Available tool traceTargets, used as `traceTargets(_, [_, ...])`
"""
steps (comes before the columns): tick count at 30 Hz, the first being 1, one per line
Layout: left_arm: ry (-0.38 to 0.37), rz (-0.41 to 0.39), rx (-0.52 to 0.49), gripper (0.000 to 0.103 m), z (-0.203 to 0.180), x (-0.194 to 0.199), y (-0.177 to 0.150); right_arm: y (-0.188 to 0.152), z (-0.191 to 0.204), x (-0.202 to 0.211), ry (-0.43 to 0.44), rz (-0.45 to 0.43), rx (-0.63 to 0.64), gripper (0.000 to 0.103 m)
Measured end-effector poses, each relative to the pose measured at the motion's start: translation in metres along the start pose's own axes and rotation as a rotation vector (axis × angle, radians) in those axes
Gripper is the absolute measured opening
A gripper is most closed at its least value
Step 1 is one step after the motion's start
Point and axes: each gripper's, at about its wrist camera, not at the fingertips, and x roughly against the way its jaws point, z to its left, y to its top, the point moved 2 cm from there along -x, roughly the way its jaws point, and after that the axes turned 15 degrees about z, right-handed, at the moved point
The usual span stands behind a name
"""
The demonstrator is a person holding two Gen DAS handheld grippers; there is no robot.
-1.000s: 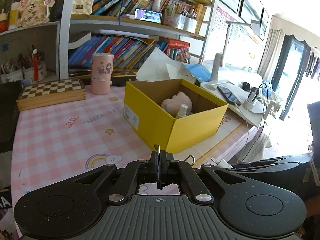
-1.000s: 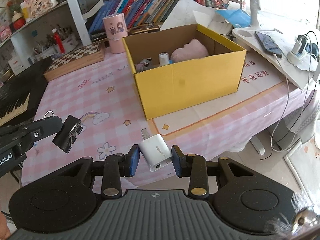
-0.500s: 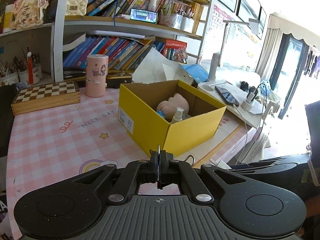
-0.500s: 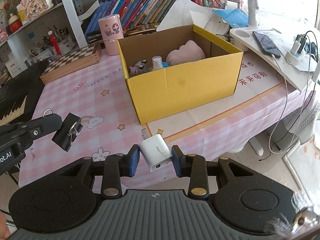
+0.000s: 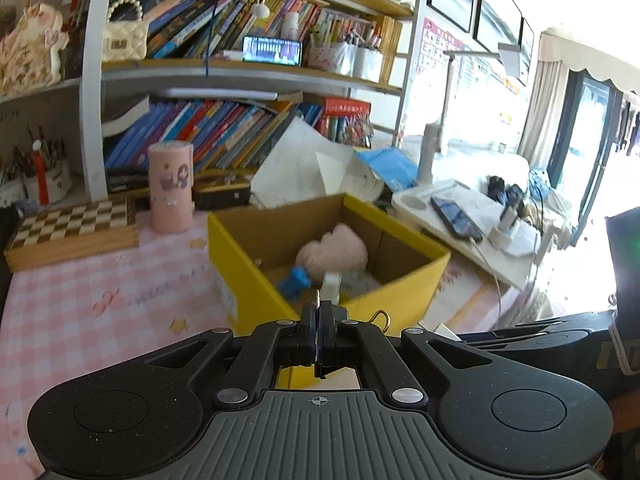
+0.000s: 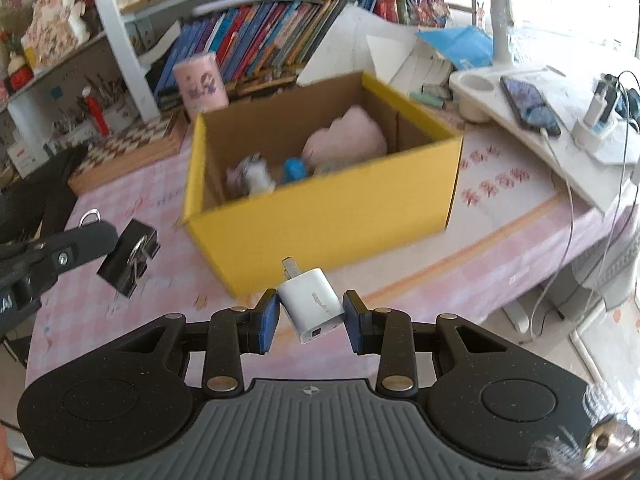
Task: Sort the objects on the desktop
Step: 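Release the binder clip into the yellow box while the right tool drops the charger cube in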
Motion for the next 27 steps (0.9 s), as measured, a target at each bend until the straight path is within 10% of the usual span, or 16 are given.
traceTargets(27, [0.191,0.068,0.007,0.000,-0.027,-0.126,0.078,0.133,-0.048,-0.048,0.043,-0.071,0.347,0.033])
